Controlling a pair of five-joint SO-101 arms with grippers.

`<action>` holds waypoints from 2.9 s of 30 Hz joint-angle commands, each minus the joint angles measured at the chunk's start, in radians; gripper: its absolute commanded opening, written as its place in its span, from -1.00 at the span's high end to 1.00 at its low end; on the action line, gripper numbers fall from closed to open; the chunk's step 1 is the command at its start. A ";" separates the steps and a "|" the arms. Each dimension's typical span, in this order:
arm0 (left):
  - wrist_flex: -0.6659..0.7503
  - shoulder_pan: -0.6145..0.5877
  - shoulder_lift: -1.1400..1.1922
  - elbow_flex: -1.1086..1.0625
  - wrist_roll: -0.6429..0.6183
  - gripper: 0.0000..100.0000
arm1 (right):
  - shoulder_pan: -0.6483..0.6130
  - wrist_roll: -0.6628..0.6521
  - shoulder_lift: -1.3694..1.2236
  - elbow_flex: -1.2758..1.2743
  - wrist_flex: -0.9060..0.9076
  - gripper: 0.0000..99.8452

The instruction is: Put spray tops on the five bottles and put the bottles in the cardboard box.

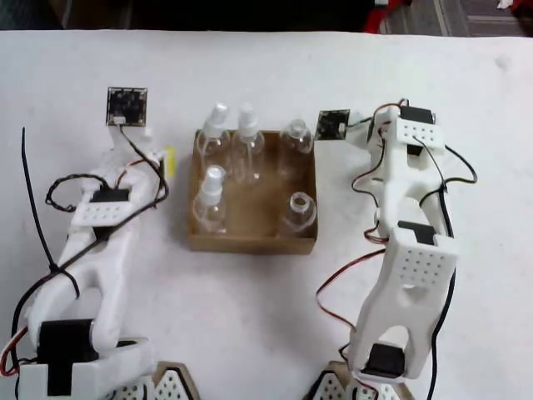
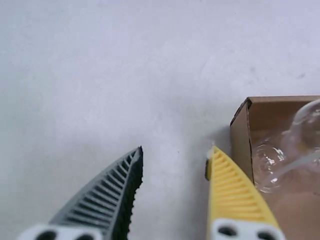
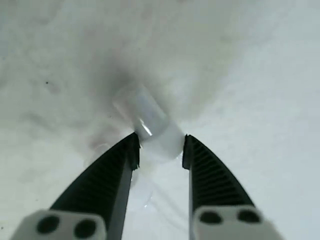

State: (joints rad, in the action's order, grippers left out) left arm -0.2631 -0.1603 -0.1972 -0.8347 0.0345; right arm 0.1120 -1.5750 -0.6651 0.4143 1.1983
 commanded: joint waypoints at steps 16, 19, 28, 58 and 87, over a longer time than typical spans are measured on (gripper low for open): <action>0.025 0.012 -0.027 0.003 0.011 0.61 | 0.188 0.132 0.042 0.003 0.068 0.92; 0.025 0.012 -0.027 0.003 0.011 0.61 | 0.199 0.138 0.042 0.003 0.068 0.92; 0.025 0.012 -0.027 0.003 0.011 0.61 | 0.171 0.137 0.051 0.002 0.107 0.55; 0.025 0.010 -0.027 0.005 0.011 0.61 | 0.035 0.020 -0.047 0.003 0.048 0.50; 0.025 0.010 -0.027 0.002 0.011 0.61 | -0.015 0.416 0.166 0.107 0.196 0.97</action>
State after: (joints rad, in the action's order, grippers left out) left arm -0.2631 -0.1603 -0.1972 -0.8347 0.0345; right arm 0.1197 -1.3311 -0.6713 0.4465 1.3103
